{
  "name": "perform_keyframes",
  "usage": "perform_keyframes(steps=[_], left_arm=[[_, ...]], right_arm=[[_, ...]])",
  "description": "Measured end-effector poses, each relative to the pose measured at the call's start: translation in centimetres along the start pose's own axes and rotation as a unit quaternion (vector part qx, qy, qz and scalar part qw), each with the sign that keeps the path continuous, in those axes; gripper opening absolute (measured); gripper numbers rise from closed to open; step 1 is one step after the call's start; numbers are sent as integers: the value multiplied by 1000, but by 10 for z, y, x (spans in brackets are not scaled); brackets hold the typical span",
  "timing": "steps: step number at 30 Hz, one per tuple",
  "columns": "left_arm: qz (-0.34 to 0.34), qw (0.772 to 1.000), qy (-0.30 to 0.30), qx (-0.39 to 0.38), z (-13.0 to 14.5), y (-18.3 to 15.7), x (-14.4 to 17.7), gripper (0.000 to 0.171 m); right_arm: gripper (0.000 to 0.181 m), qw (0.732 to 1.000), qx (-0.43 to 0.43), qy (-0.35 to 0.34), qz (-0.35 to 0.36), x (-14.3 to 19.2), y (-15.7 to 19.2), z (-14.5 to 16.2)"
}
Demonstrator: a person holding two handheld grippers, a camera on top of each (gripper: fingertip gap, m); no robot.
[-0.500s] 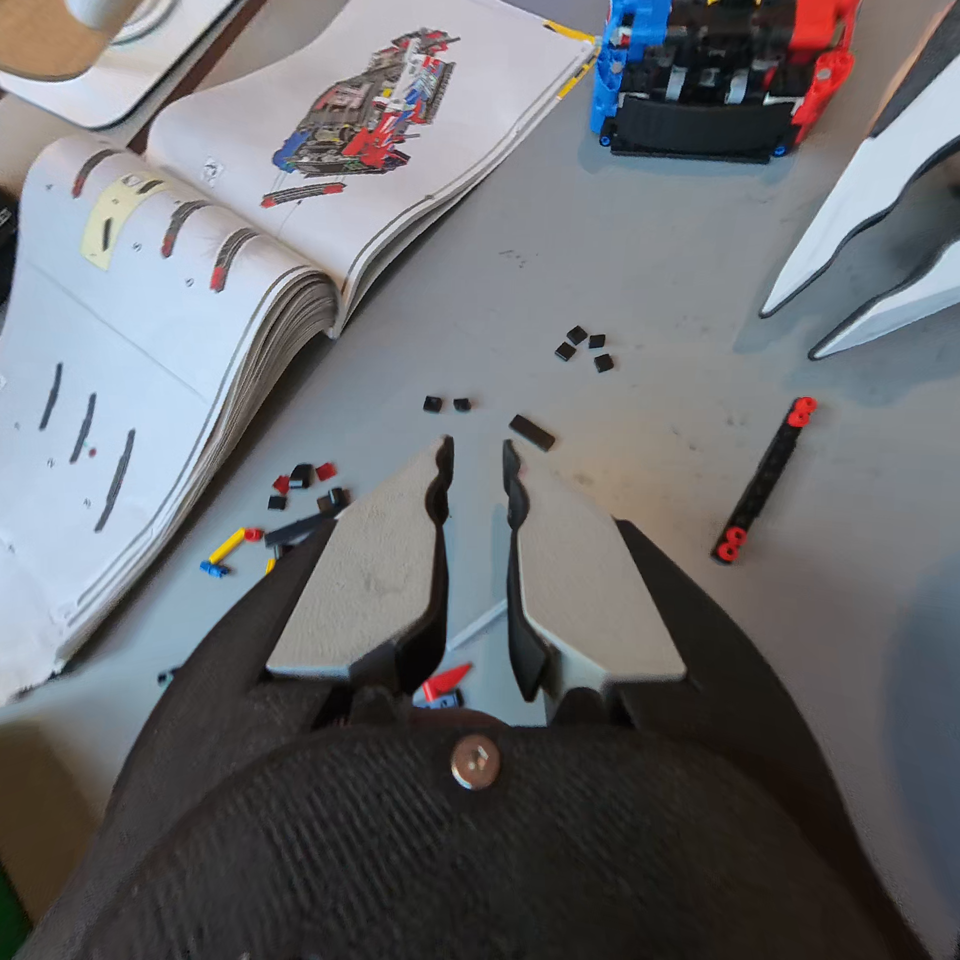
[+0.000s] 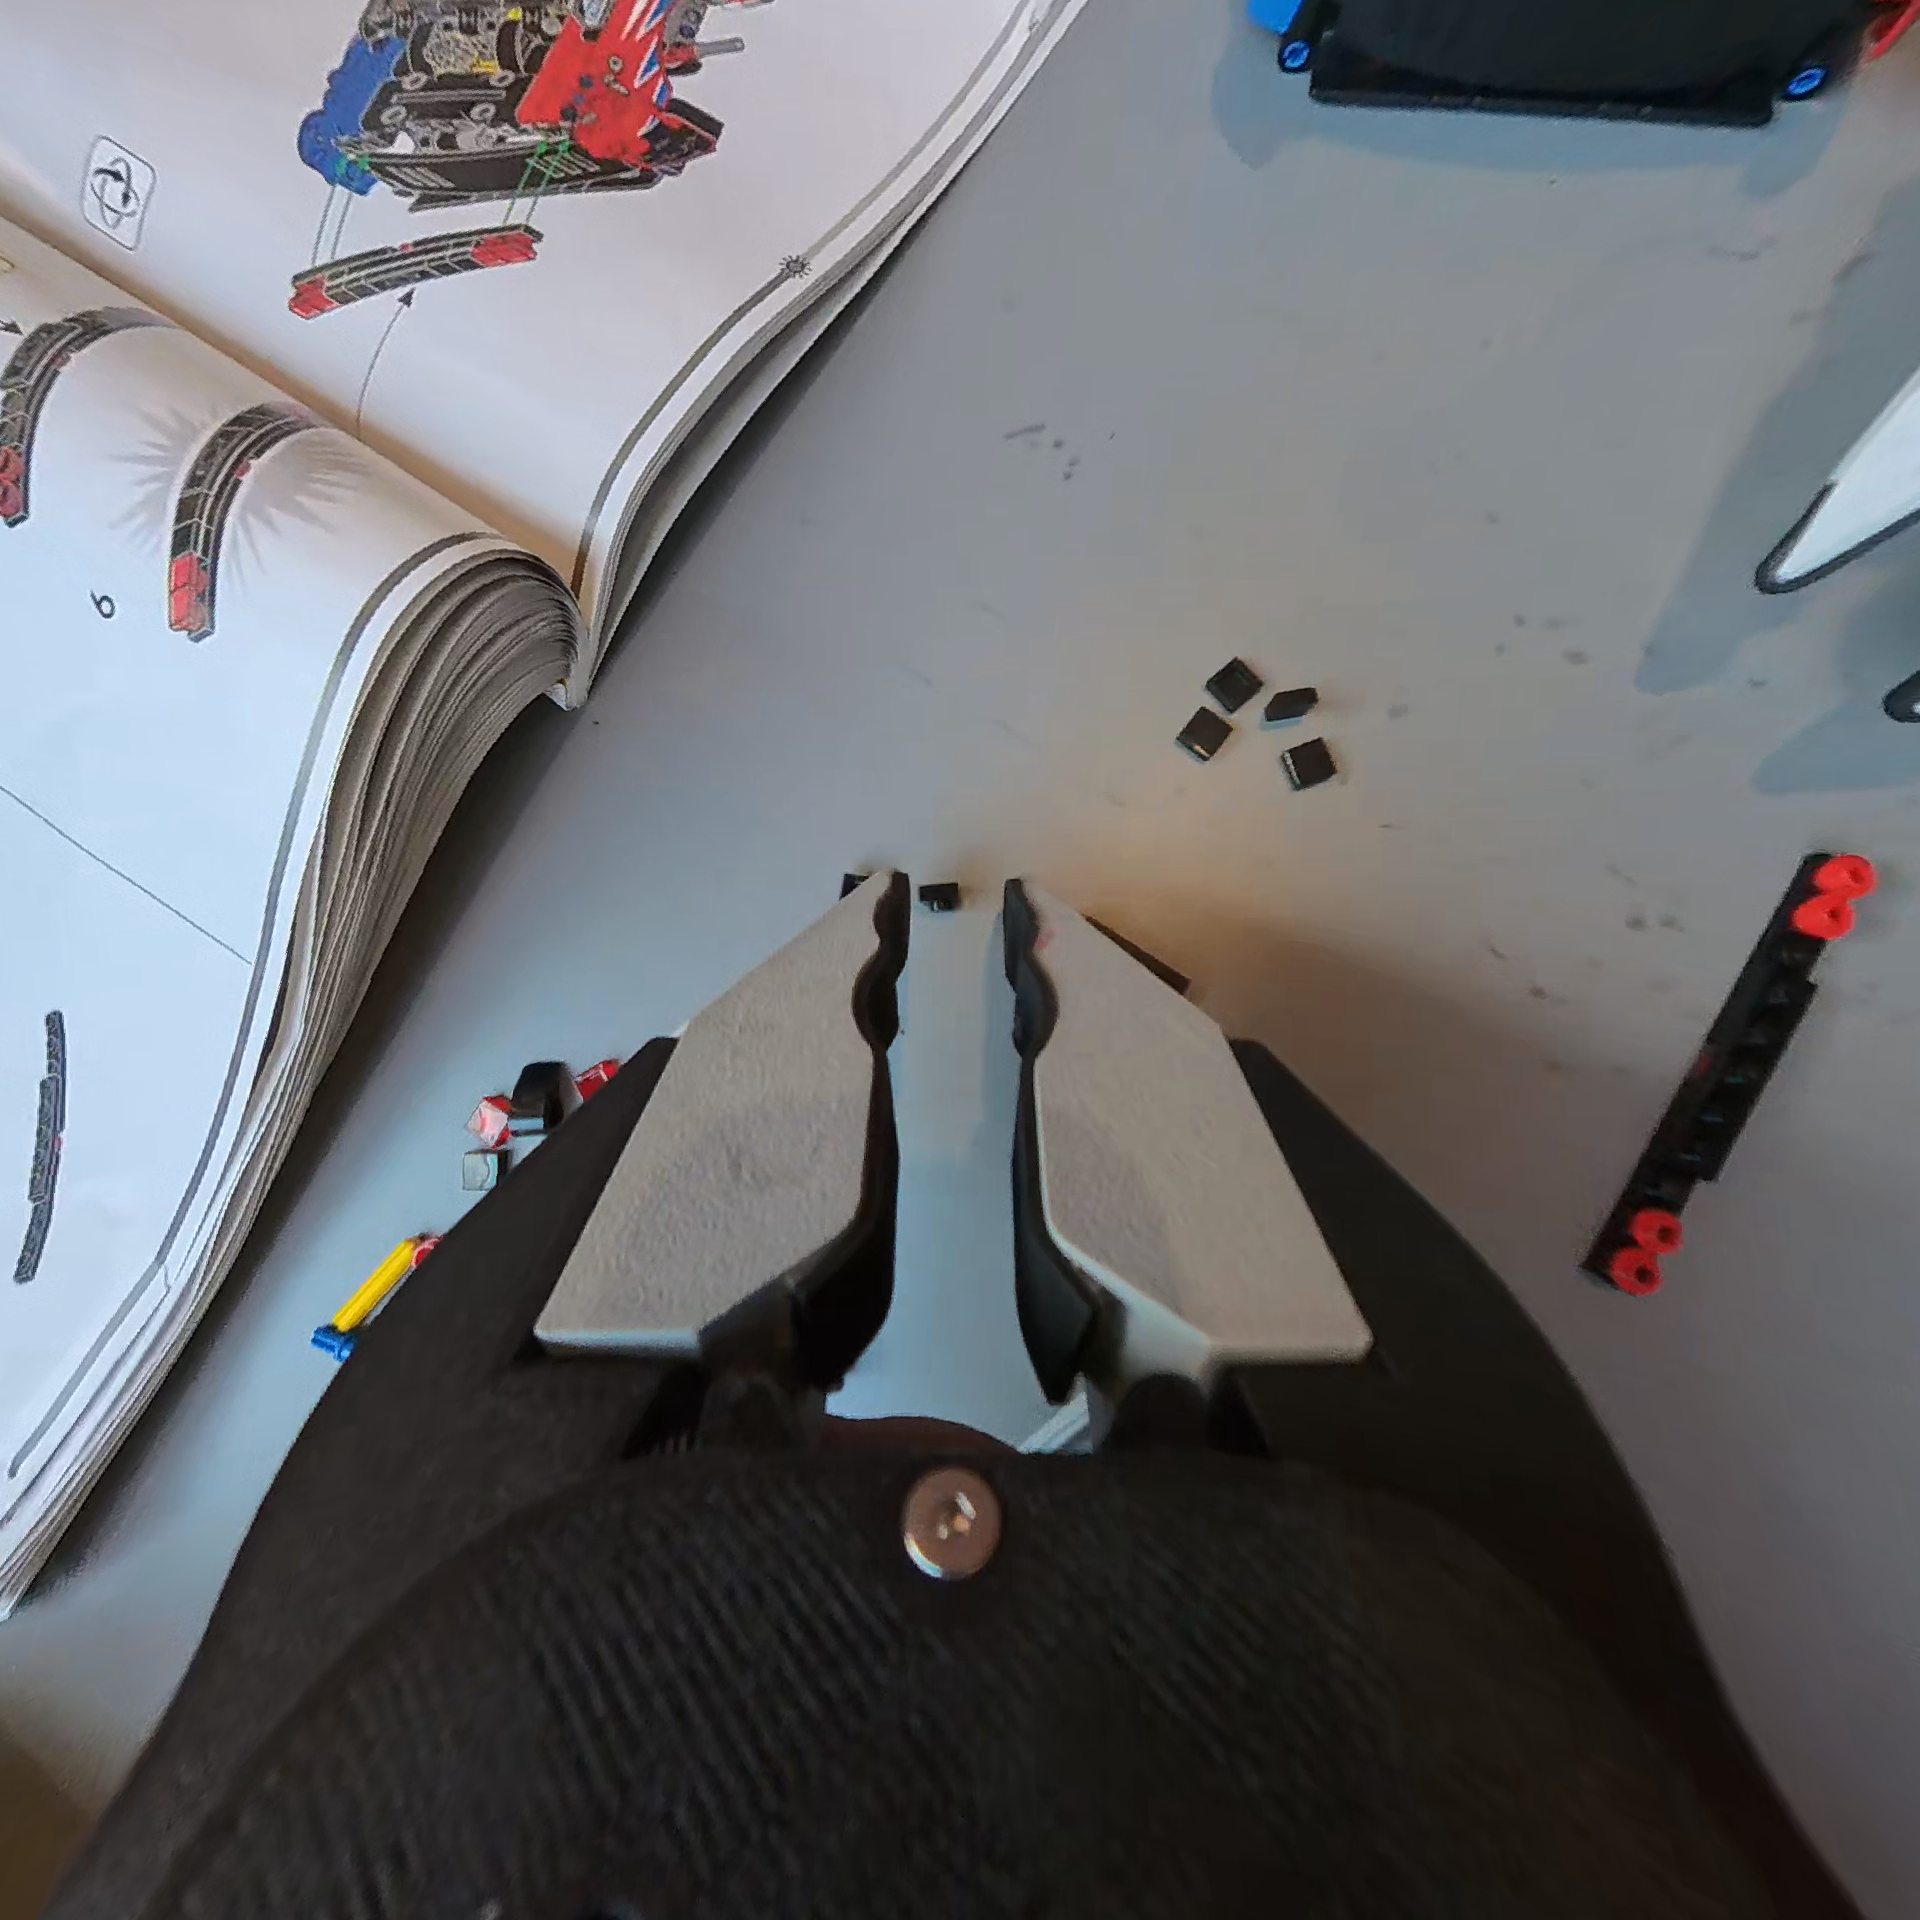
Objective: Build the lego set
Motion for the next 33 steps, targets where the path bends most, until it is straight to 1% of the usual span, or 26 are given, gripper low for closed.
perform_keyframes(steps=[2,6,8,11,14,18,21,23,26,29,30,33], left_arm=[[-3,1000,4,0,1,1,-3,14],[3,1000,2,-3,2,0,-7,5],[6,1000,2,-4,2,0,-6,5],[7,1000,0,-7,3,-2,-1,4],[6,1000,-14,-5,5,-7,11,4],[54,998,-38,-5,10,-32,28,3],[79,997,-17,-14,18,-54,31,4],[80,997,-7,-13,22,-63,31,4],[101,994,-13,26,24,-68,29,4],[124,989,-16,84,25,-64,24,3],[122,988,-18,94,25,-61,22,4],[98,991,-21,85,26,-55,21,5]], right_arm=[[22,1000,-1,-1,0,0,0,0],[22,1000,0,2,1,0,0,0],[22,1000,-2,2,2,-1,-1,0],[21,1000,-4,2,3,0,-1,0],[21,1000,-3,2,6,0,-2,0],[21,1000,0,6,7,-1,-1,1],[20,1000,6,11,9,-2,0,1],[20,1000,10,13,11,-2,0,1],[20,1000,12,16,13,-3,0,2],[20,1000,12,20,15,-4,0,2],[20,1000,12,20,15,-4,0,2],[20,1000,12,22,16,-4,0,2]])
Point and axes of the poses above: each gripper's, where its closed fingertips meet, x back along the fingers, z out of its underside, y = z × x across the jaws, the point moved 9 cm from there along x, back along the fingers, and after that the axes turned 8 degrees about -y, right-handed, at the moved point
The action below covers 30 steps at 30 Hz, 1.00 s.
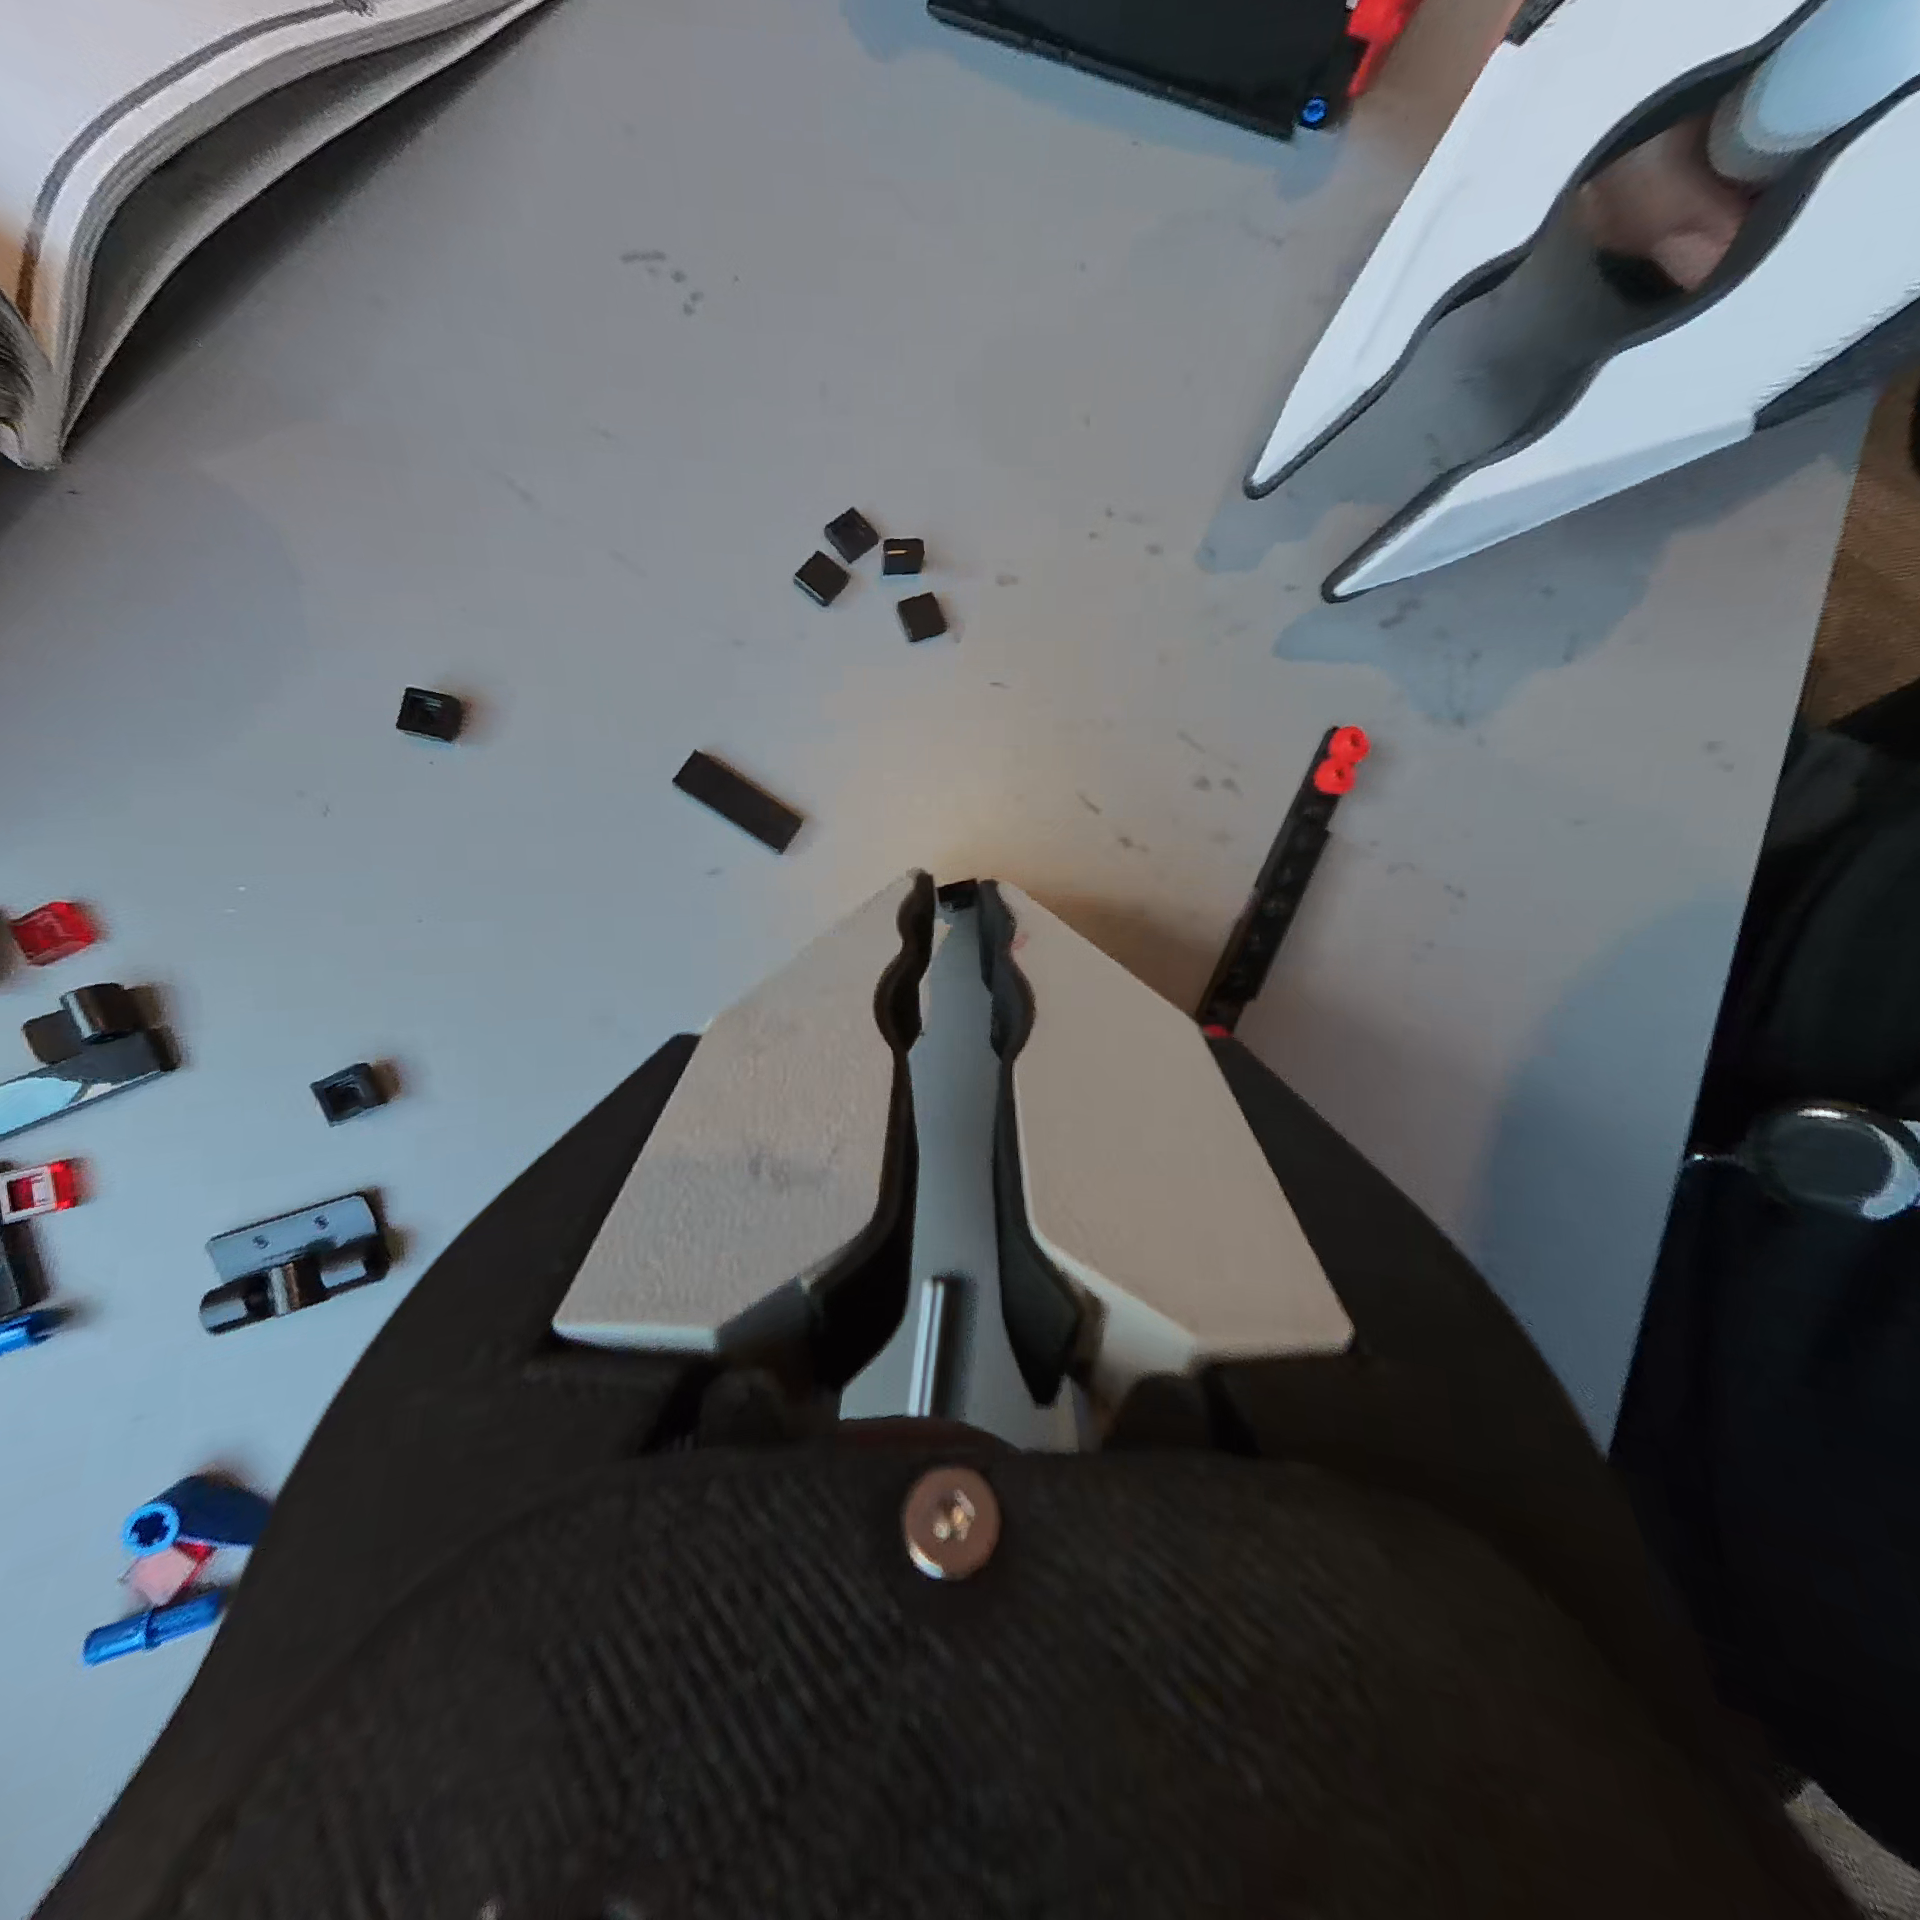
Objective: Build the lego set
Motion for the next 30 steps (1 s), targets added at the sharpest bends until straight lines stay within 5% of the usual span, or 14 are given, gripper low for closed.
perform_keyframes(steps=[7,23,27,30], left_arm=[[-6,1000,-3,-28,1,-3,12,16],[-13,994,22,-109,6,-14,-2,5],[-19,994,-1,-106,6,-11,0,5],[-17,982,-72,-176,1,-22,5,5]], right_arm=[[19,1000,-2,3,0,-1,-1,0],[18,1000,-1,4,1,-1,-1,0],[18,1000,5,-4,-1,-1,0,-1],[17,999,-7,-37,-1,2,0,-6]])
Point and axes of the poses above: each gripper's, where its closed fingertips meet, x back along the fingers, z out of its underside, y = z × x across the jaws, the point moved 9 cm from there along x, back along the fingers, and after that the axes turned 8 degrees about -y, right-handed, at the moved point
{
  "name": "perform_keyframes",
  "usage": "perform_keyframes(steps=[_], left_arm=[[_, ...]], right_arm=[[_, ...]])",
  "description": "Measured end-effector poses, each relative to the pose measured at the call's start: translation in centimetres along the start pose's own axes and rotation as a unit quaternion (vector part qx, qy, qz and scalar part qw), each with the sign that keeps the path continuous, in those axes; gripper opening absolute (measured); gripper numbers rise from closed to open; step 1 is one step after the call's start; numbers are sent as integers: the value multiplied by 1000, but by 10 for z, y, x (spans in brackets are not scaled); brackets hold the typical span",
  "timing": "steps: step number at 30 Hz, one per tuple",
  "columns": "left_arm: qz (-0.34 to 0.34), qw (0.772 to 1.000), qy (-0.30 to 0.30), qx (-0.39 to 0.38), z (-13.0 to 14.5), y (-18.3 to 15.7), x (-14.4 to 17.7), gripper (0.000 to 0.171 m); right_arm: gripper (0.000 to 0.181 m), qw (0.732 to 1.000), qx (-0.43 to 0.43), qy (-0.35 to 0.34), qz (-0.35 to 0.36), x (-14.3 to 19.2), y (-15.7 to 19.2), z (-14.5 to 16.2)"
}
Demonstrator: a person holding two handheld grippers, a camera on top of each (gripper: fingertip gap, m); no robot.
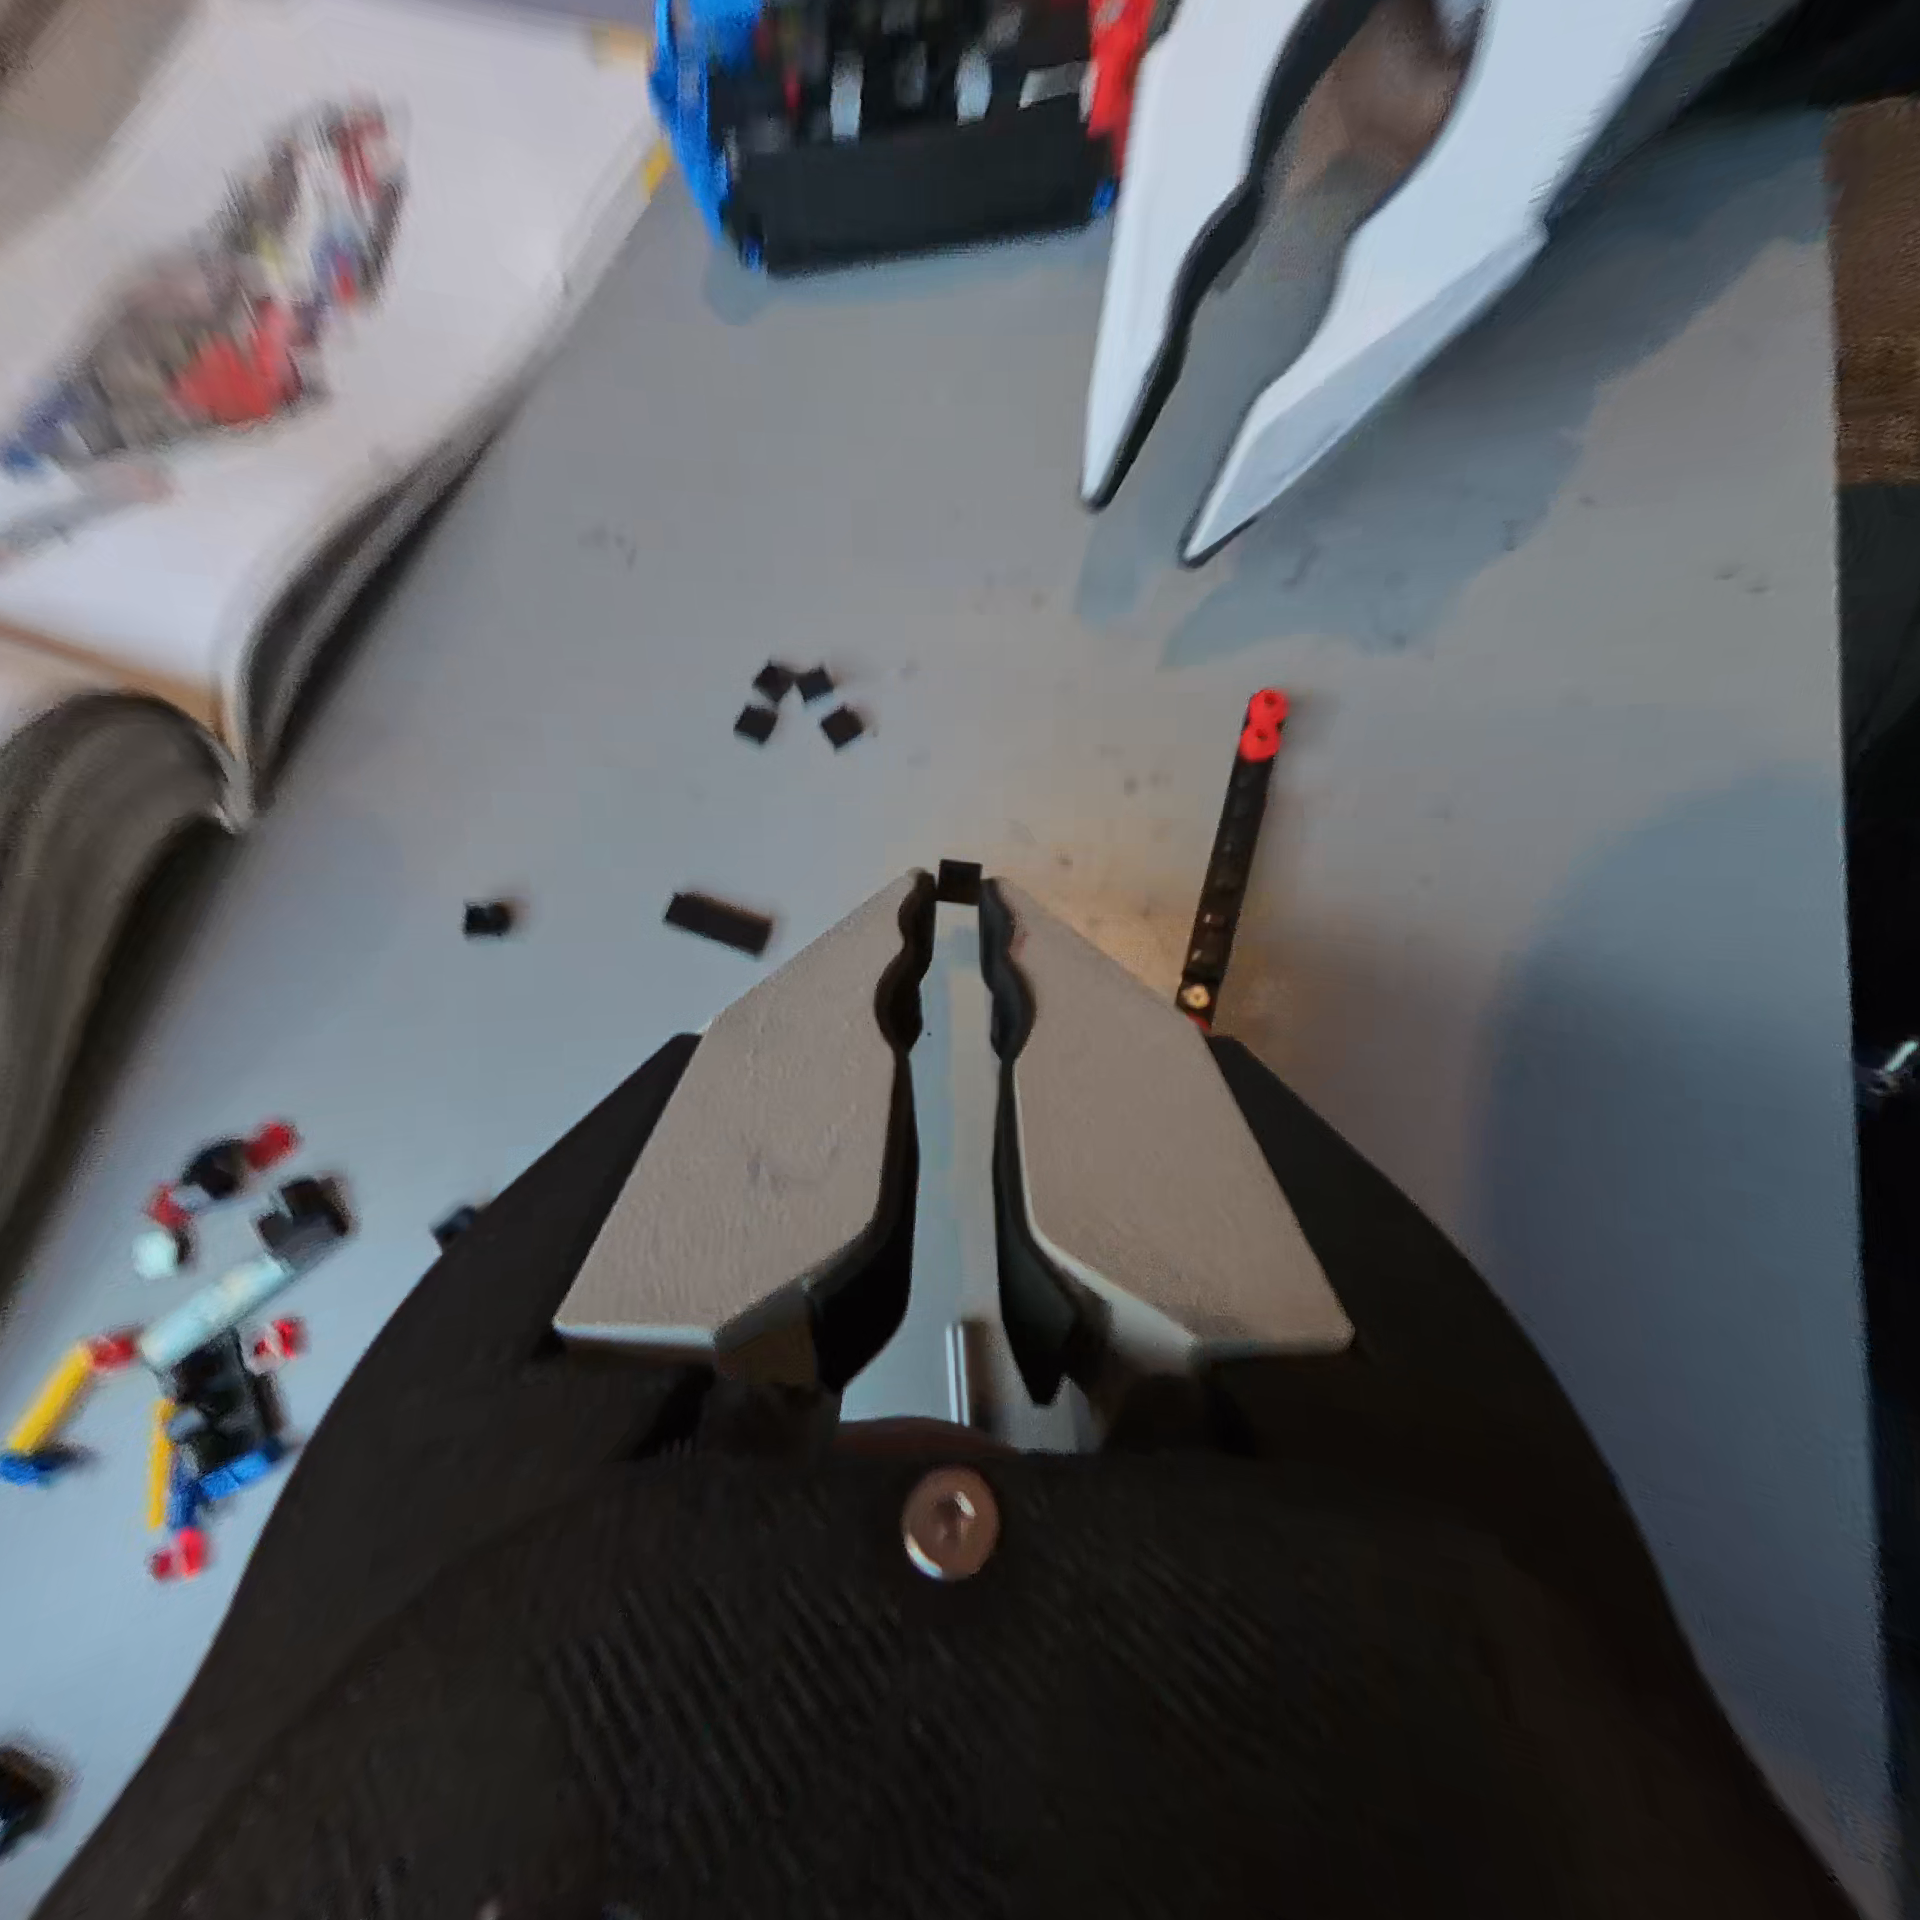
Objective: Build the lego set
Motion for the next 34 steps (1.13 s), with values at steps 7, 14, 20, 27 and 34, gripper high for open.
perform_keyframes(steps=[7,14,20,27,34], left_arm=[[-63,959,-240,-138,-30,-20,19,5],[-86,939,-304,-137,-40,-23,15,5],[-90,927,-335,-142,-51,-30,14,5],[-96,918,-349,-161,-57,-38,16,4],[-89,906,-376,-171,-62,-42,23,5]], right_arm=[[14,976,-137,-142,-93,15,-15,-32],[0,941,-222,-205,-152,20,-37,-39],[2,910,-273,-212,-230,12,-33,-43],[5,869,-322,-214,-307,10,-25,-47],[7,817,-374,-227,-376,11,-22,-50]])
Point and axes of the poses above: each gripper's, where its closed fingertips meet, x back along the fingers, z out of its underside, y = z × x across the jaws, the point moved 9 cm from there along x, back along the fingers, and after that the axes turned 8 degrees about -y, right-handed, at the moved point
